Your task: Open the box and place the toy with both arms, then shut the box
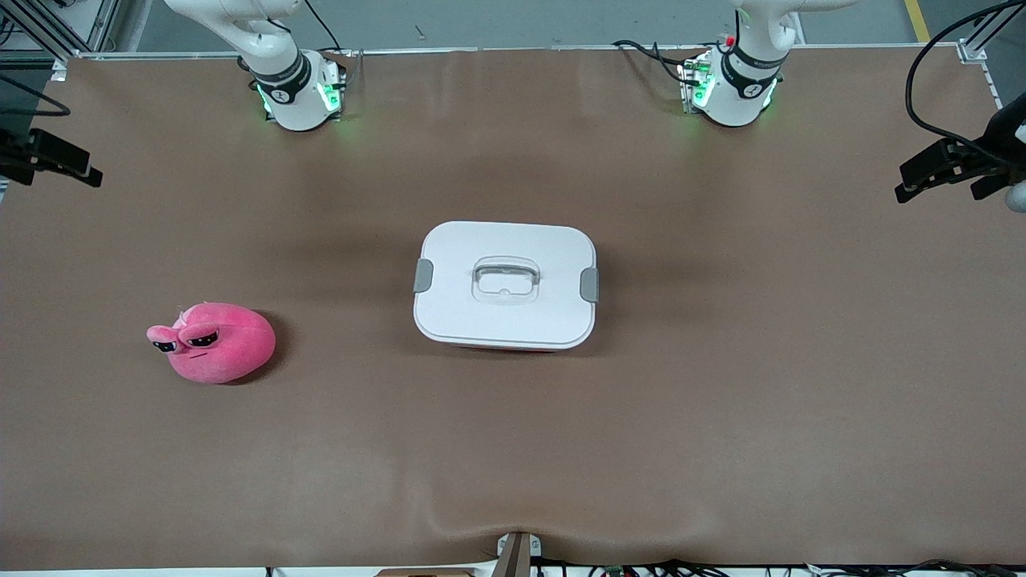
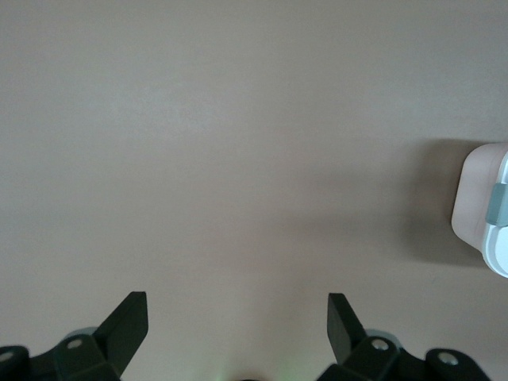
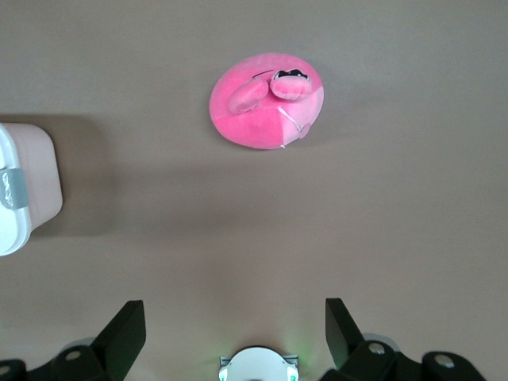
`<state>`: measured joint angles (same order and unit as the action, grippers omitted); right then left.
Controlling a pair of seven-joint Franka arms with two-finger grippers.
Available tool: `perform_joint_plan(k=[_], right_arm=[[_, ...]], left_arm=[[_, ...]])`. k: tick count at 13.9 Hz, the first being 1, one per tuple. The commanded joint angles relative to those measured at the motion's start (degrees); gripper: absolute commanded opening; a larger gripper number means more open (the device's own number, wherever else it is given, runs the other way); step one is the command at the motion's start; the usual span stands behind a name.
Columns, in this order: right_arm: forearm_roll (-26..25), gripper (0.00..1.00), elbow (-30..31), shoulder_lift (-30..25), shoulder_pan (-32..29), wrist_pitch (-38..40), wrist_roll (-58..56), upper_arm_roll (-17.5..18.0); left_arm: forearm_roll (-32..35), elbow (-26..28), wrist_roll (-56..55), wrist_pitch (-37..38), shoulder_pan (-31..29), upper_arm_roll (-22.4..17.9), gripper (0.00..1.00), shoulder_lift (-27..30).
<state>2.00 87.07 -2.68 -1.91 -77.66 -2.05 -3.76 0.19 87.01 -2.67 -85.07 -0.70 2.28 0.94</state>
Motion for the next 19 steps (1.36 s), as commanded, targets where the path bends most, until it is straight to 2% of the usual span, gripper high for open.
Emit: perform_joint_plan(k=[1, 6, 12, 19], right_arm=[[-1.03, 1.0, -0.4, -1.54, -0.28, 0.23, -0.67, 0.85], [-0.86, 1.0, 0.55, -0.31, -0.46, -4.42, -1.21, 0.94], [-0.77, 1.0, 0.47, -0.22, -0.63, -4.08, -1.2, 0.59], [-0.95, 1.0, 0.55, 0.04, -1.25, -3.99, -2.95, 0.59]], left_arm=[[-0.19, -0.88, 0.65, 0.16, -0.18, 0.18, 1.0, -0.33], [-0.37, -0.97, 1.09, 0.16, -0.27, 0.1, 1.0, -0.5], [-0.02, -0.88, 0.39, 0.16, -0.44, -0.17, 1.0, -1.38], [-0.54, -0.88, 0.3, 0.08, -2.46, -0.96, 1.0, -5.07]])
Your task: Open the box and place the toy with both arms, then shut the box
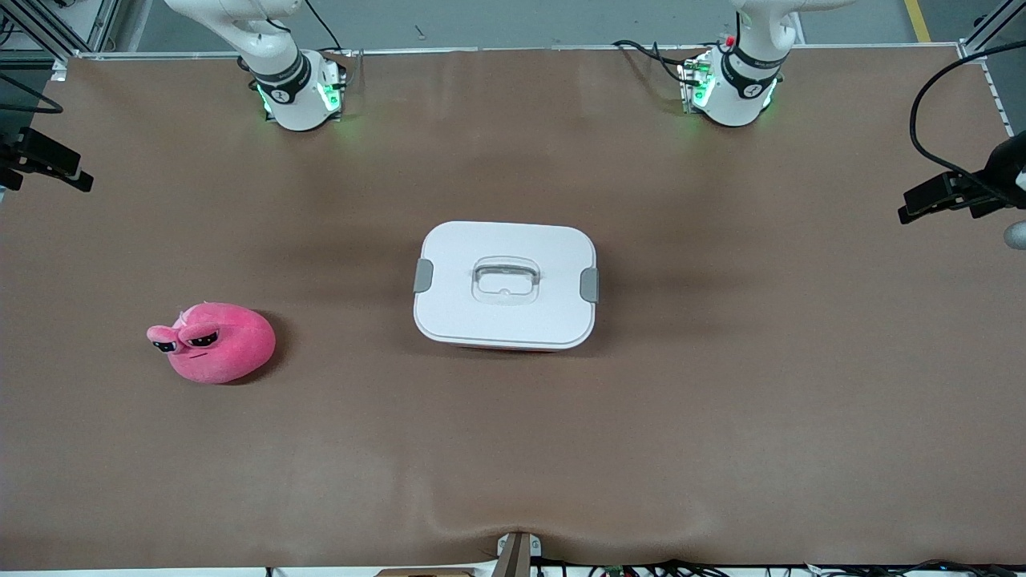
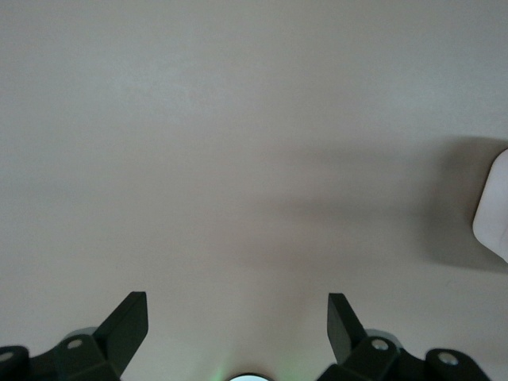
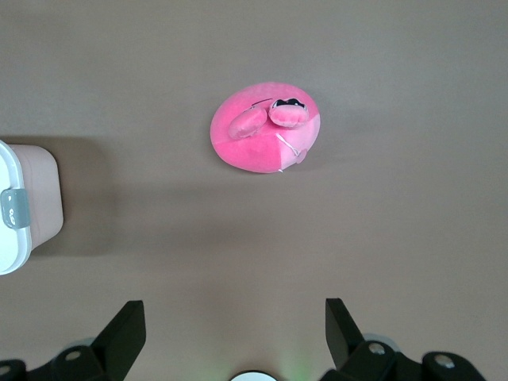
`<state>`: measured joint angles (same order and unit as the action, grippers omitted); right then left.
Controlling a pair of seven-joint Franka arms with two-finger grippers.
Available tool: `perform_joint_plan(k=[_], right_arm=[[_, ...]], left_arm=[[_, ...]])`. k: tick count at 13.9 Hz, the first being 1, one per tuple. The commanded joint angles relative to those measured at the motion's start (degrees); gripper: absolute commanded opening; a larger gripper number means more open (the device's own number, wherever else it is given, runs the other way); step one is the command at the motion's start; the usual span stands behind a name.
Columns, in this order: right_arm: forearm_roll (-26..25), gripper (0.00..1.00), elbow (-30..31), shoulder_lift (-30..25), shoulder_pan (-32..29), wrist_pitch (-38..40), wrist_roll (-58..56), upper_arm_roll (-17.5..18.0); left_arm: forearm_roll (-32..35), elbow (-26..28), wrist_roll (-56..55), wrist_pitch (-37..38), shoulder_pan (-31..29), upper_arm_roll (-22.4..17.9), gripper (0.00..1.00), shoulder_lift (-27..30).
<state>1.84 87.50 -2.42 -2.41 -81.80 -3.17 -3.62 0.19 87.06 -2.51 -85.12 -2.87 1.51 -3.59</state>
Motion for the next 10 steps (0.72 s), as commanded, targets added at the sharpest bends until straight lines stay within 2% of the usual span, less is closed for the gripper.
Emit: perform_joint_plan(k=[1, 3, 10], right_arm=[[-0.96, 1.0, 0.21, -0.13, -0.84, 0.06, -2.97, 0.46], [-0.88, 1.0, 0.21, 0.39, -3.2, -0.29, -3.77, 0.46], [-0.61, 1.0, 0.21, 1.1, -7.61, -2.58, -10.96, 0.46]], left_arm=[[-1.24, -0.92, -1.17, 0.13, -0.99, -0.19, 1.0, -0.72], [-4.49, -1.01, -4.6, 0.04, -1.26, -0.19, 1.0, -2.3], [-4.68, -0.92, -26.91, -3.46, 3.03, 0.42, 1.0, -5.02]])
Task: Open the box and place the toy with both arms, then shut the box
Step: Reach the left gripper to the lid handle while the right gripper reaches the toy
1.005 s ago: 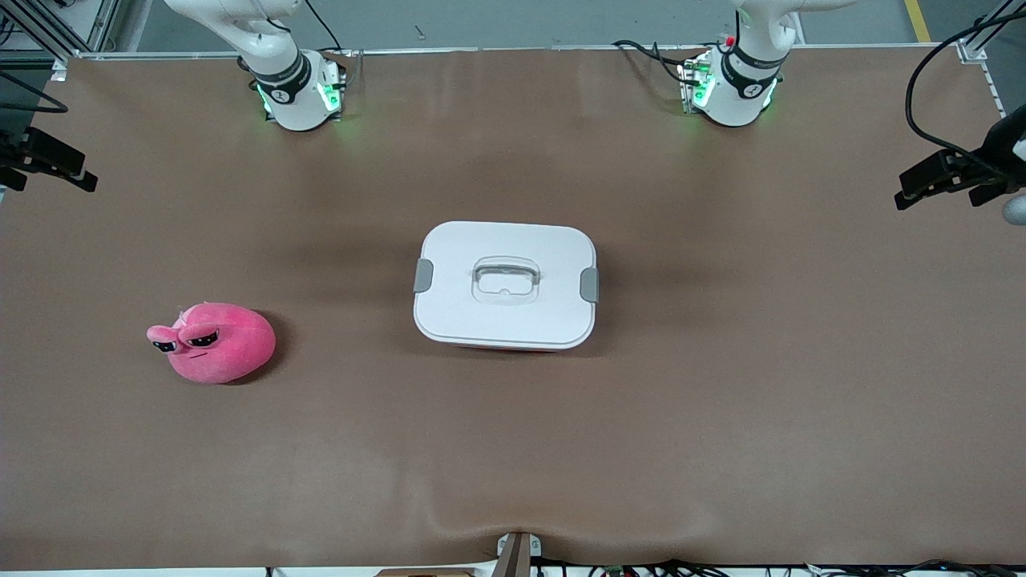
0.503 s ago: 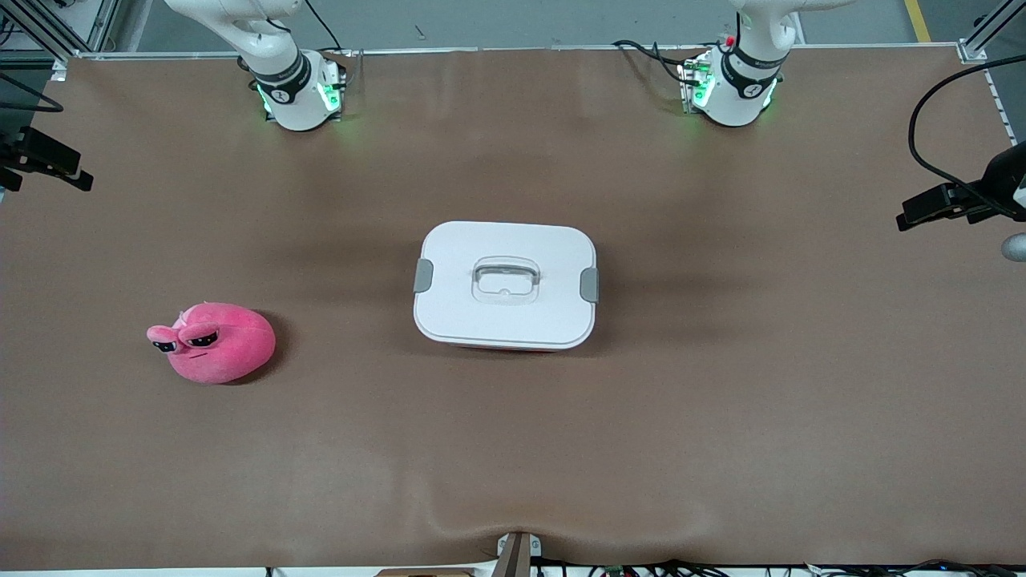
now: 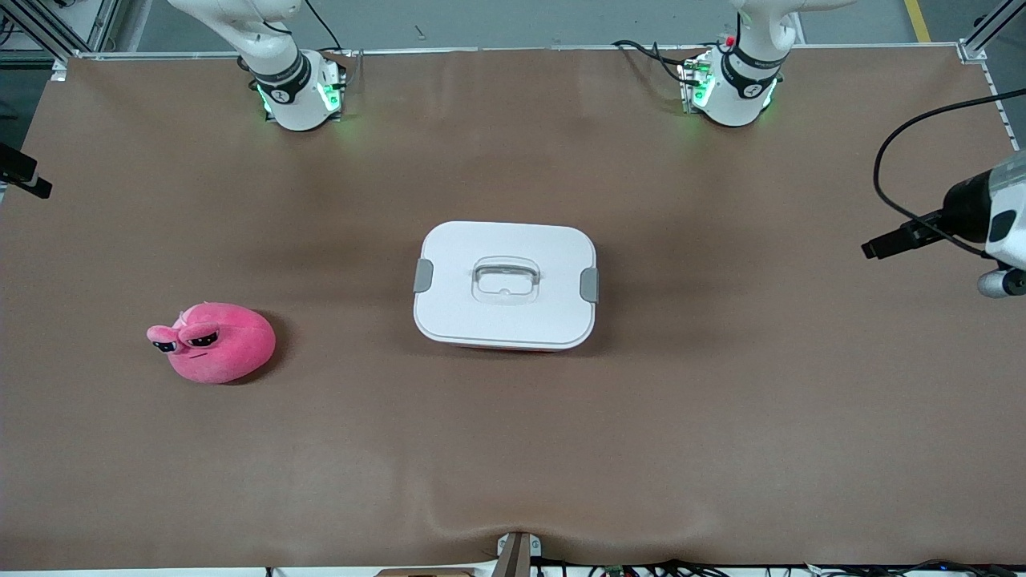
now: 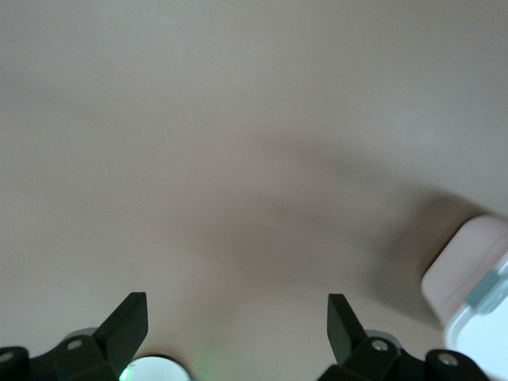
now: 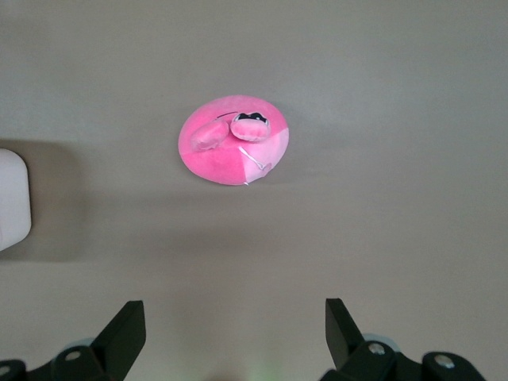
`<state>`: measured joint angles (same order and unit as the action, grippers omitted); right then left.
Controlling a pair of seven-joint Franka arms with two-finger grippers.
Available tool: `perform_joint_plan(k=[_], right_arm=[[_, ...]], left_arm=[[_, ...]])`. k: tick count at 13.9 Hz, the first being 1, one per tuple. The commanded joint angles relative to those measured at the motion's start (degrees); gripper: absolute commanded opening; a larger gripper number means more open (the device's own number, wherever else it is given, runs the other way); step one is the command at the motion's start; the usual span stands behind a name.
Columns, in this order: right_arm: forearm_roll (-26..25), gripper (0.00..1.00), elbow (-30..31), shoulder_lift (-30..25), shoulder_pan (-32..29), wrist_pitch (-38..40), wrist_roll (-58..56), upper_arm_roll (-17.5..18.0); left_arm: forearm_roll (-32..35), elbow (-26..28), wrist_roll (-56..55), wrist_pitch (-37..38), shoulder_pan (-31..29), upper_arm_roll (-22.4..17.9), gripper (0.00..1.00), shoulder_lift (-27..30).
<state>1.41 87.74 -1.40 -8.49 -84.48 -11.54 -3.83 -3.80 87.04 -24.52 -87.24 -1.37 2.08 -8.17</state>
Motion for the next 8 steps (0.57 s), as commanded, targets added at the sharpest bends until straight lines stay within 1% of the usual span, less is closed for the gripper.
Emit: perform_joint_plan(k=[1, 8], right_arm=[[-0.01, 1.0, -0.02, 0.08, -1.61, 0.28, -3.65, 0.67], [0.35, 1.0, 1.21, 1.31, -2.93, 0.1, -6.73, 0.67]], left_arm=[[-0.86, -1.0, -7.79, -1.88, 2.76, -0.15, 1.0, -0.7], [-0.95, -1.0, -28.8, -5.31, 9.7, 0.11, 1.0, -2.37]])
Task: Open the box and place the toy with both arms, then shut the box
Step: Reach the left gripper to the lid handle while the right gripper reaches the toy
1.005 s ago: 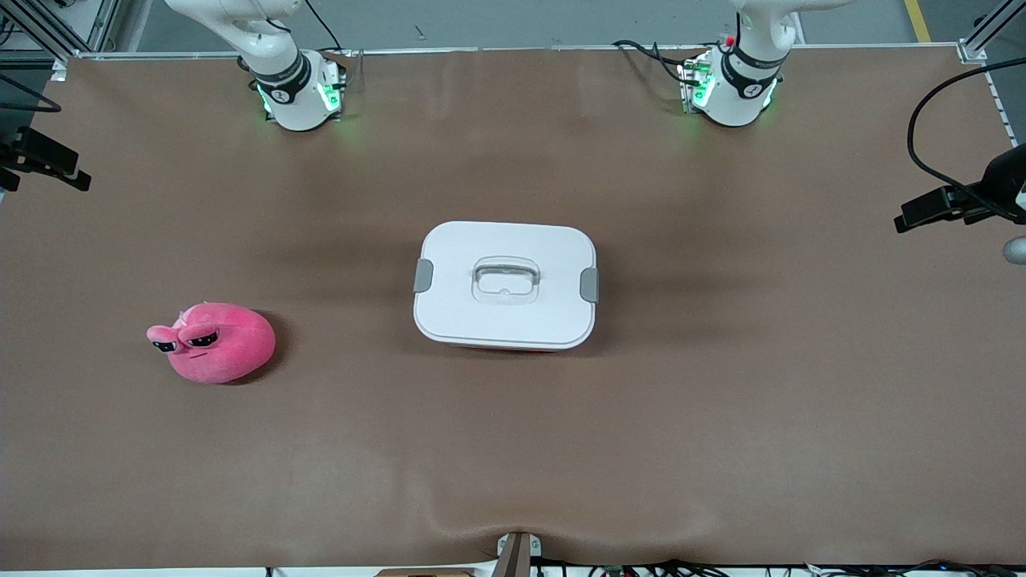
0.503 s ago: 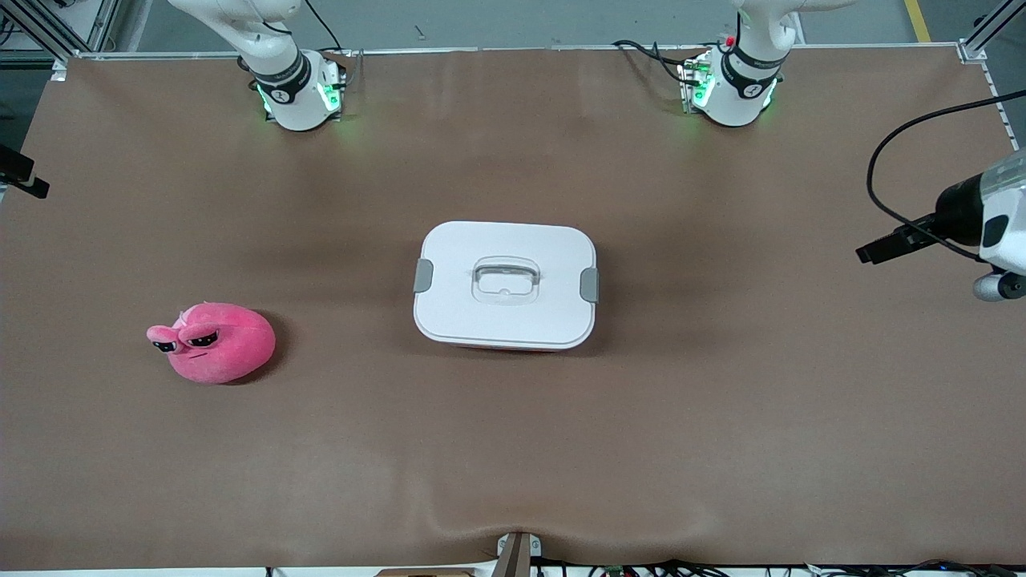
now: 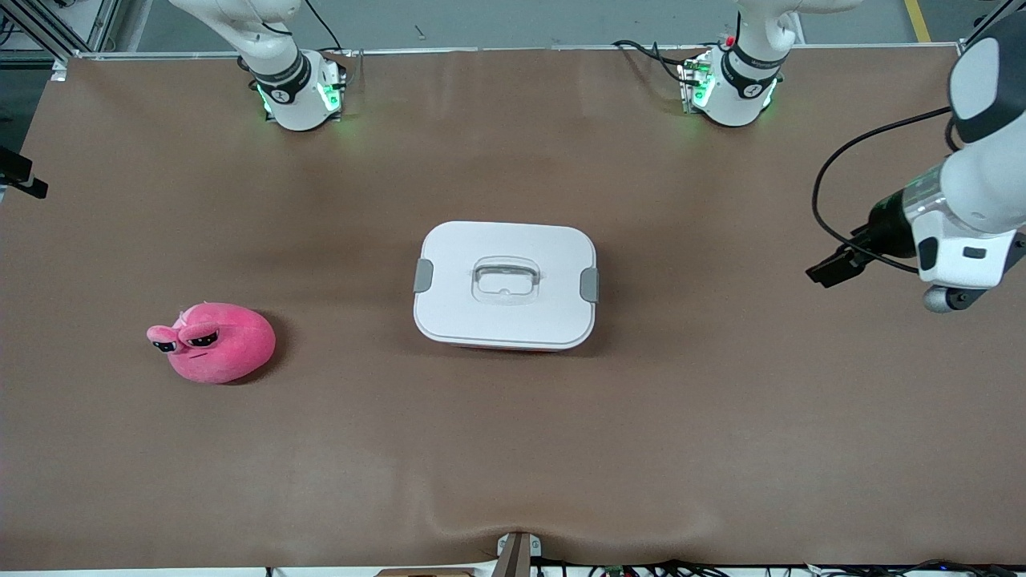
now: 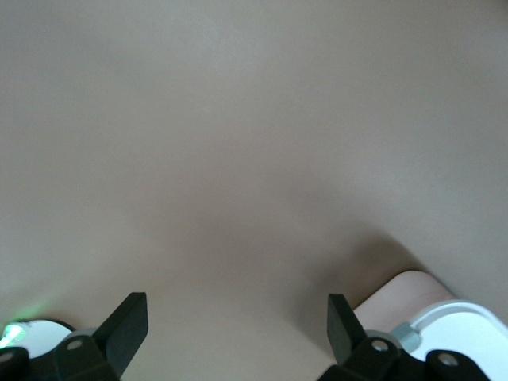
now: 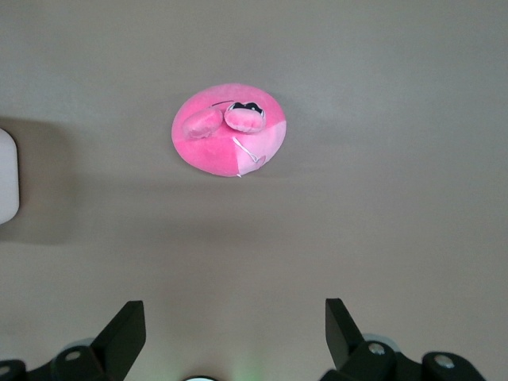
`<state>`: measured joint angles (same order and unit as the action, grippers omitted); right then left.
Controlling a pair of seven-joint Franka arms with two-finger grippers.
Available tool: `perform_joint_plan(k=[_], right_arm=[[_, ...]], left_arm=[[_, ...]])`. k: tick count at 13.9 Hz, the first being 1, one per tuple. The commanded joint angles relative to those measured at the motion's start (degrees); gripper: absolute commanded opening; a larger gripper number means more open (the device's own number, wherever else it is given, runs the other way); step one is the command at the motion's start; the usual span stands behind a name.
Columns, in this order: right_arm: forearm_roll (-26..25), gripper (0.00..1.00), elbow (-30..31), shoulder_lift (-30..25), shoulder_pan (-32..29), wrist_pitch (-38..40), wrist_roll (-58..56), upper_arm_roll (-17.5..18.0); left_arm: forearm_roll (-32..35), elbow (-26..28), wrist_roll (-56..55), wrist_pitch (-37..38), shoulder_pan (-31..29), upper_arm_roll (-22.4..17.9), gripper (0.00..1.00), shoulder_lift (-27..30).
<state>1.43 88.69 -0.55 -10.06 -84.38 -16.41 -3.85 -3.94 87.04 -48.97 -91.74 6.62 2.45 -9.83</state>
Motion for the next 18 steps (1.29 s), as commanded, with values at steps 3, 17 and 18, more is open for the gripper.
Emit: perform_joint_plan(k=[3, 17, 18], right_arm=[[0.5, 1.0, 0.17, 2.21, -1.71, -0.52, -2.39, 0.77], [1.82, 1.0, -0.18, 18.82, 3.82, -13.86, -30.84, 1.04], [1.82, 1.0, -0.18, 20.22, 4.09, -15.79, -34.26, 1.13]], left_arm=[[-0.98, -0.99, -12.43, -2.73, 5.23, -0.26, 1.0, -2.04], [-4.67, -3.53, -50.23, -11.44, 18.95, -0.17, 1.0, -8.8], [-4.67, -4.5, -52.87, -12.13, 20.17, -0.17, 1.0, -9.85]])
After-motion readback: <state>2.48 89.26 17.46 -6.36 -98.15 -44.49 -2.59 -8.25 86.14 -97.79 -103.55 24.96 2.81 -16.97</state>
